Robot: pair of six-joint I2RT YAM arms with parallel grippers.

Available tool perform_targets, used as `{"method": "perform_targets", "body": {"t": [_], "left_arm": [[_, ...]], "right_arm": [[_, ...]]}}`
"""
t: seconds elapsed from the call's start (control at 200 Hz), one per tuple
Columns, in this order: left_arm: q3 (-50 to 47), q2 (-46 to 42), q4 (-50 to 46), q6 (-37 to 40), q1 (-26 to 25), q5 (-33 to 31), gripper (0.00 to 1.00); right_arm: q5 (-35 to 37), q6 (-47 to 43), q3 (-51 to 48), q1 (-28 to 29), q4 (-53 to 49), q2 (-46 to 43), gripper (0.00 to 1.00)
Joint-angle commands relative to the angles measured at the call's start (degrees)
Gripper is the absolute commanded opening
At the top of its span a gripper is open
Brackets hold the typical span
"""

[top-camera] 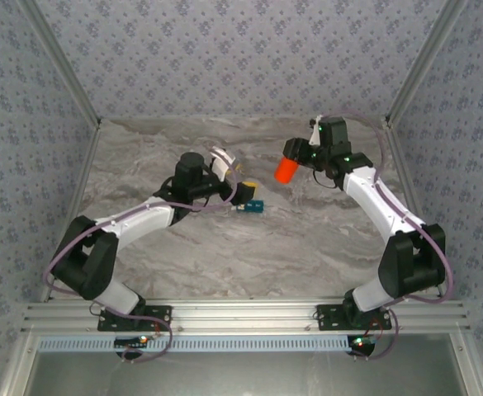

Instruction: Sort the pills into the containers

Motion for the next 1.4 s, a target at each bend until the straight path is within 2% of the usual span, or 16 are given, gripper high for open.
{"method": "perform_targets", "body": {"t": [0.0, 0.155, 0.29, 0.625, 0.745, 0.909, 1.094, 1.294, 1.394], "left_arm": [[-0.70, -2.82, -0.44, 1.48, -0.13, -4.94, 0.98], [-0.45, -4.49, -3.34, 2.12, -0.09, -10.44, 0.98], [2.59, -5.19, -10.75, 1.28, 0.24, -14.81, 0.98], [5.18, -6.67, -18.85, -0.73, 0.56, -25.73, 0.98], [4.97, -7.15, -19.25, -0.81, 0.65, -27.47, 0.98], [4.31, -7.50, -18.14, -1.06, 0.62, -28.35, 0.98], [4.05, -7.20, -16.92, -2.26, 0.64, -29.50, 0.98], [4.28, -6.76, -16.69, -3.68, 0.86, -33.29, 0.98], [4.57, -6.45, -16.74, -4.66, 1.23, -35.27, 0.98]], "right_arm": [[10.00, -6.55, -1.94, -0.18, 4.63, -0.68, 0.29], [20.06, -8.37, -8.52, -0.04, 11.50, 0.47, 0.29], [28.30, -8.94, -13.69, 0.34, 18.89, 1.83, 0.29], [37.31, -5.95, -20.94, 1.57, 27.28, 6.39, 0.32], [37.96, -4.64, -22.67, 2.04, 27.52, 6.62, 0.38], [38.36, -3.52, -24.32, 2.41, 27.25, 5.07, 0.61], [37.01, -2.83, -23.88, 2.14, 23.87, 0.87, 0.77], [33.73, -2.71, -22.05, 1.21, 21.12, -8.06, 0.80], [28.96, -2.62, -18.73, 0.30, 17.63, -11.52, 0.80]]}}
